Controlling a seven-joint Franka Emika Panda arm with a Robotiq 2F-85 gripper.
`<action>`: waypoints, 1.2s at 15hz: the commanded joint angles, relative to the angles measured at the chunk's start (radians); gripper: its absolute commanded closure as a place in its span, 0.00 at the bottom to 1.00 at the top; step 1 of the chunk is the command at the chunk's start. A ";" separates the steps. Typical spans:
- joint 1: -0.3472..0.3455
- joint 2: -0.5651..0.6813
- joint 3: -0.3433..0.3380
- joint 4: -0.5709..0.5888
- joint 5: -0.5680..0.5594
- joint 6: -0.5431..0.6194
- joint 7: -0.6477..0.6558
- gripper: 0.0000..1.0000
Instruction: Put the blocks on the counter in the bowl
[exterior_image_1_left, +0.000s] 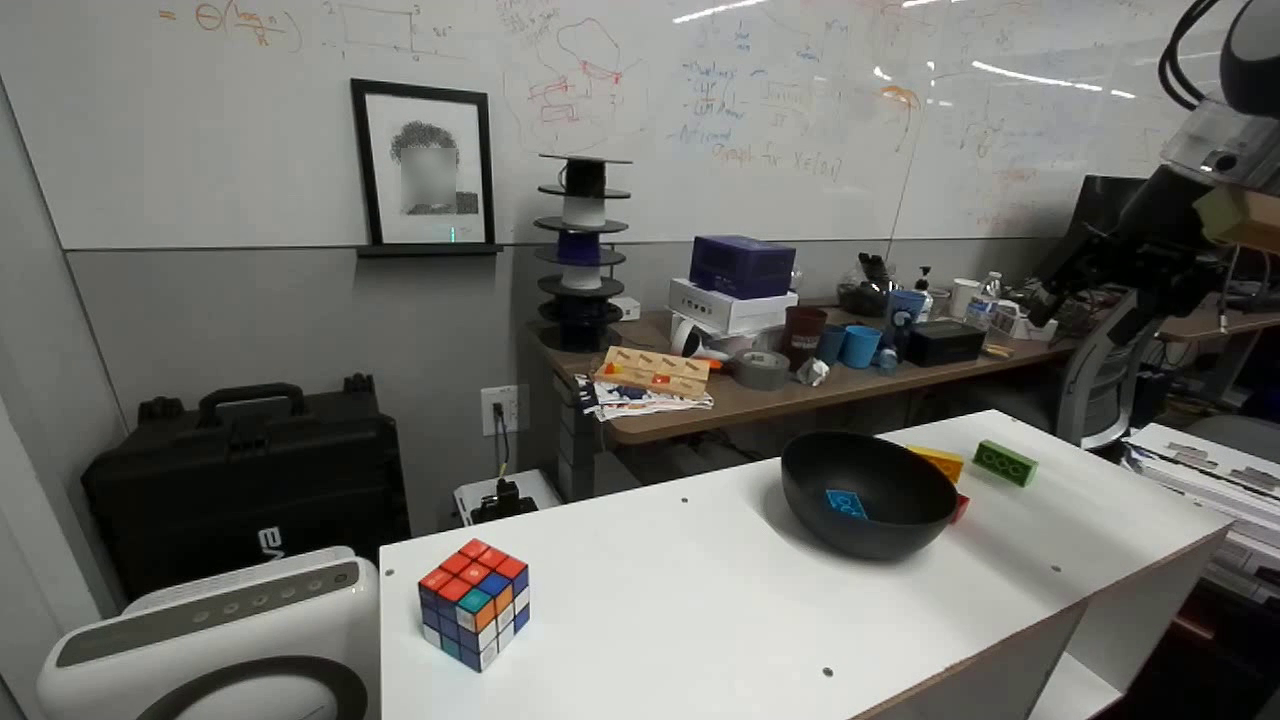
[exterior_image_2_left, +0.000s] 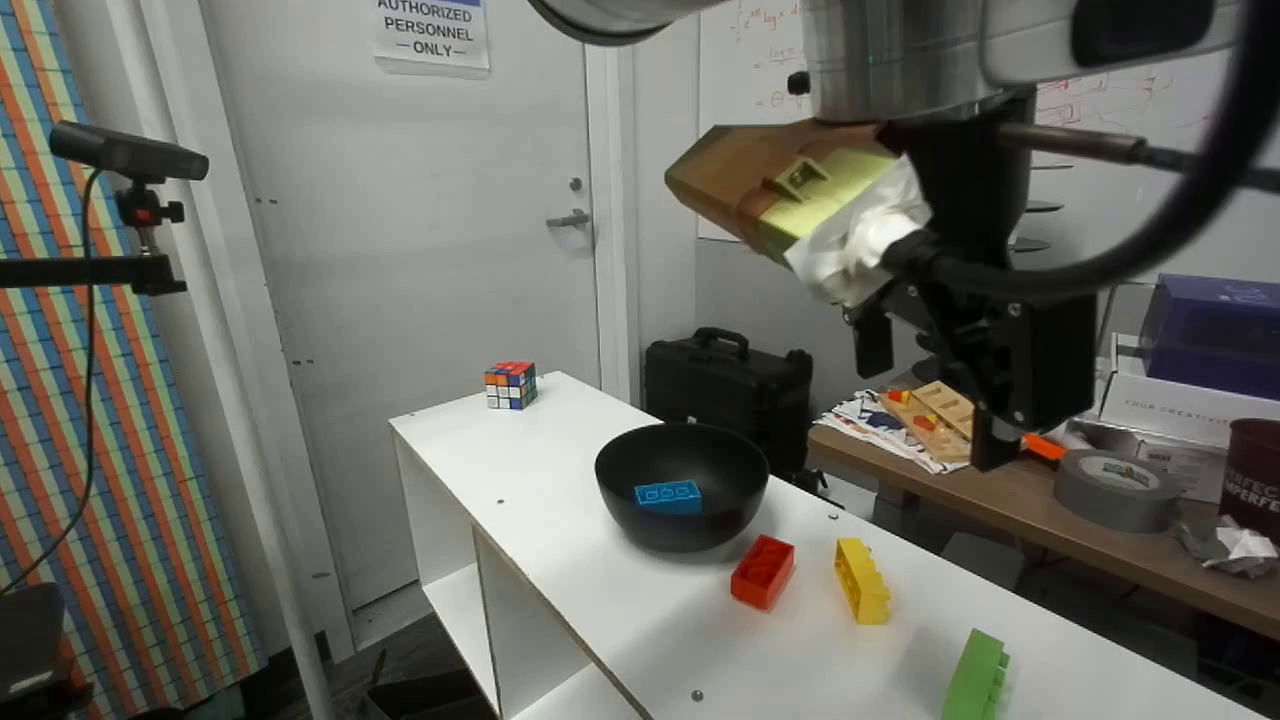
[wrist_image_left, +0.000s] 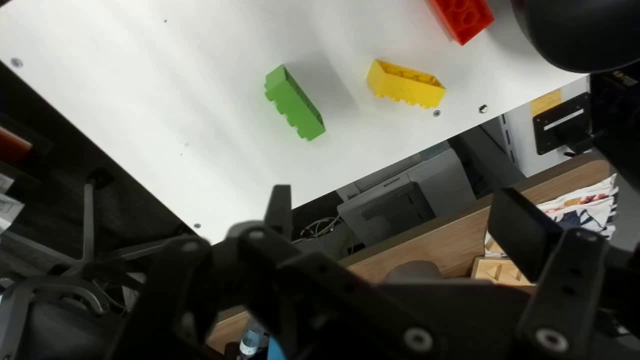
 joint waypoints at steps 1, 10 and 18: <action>-0.009 0.097 -0.023 0.123 -0.078 0.021 -0.066 0.00; -0.043 0.387 -0.017 0.372 -0.202 -0.060 -0.151 0.00; -0.077 0.502 0.022 0.483 -0.188 -0.114 -0.211 0.00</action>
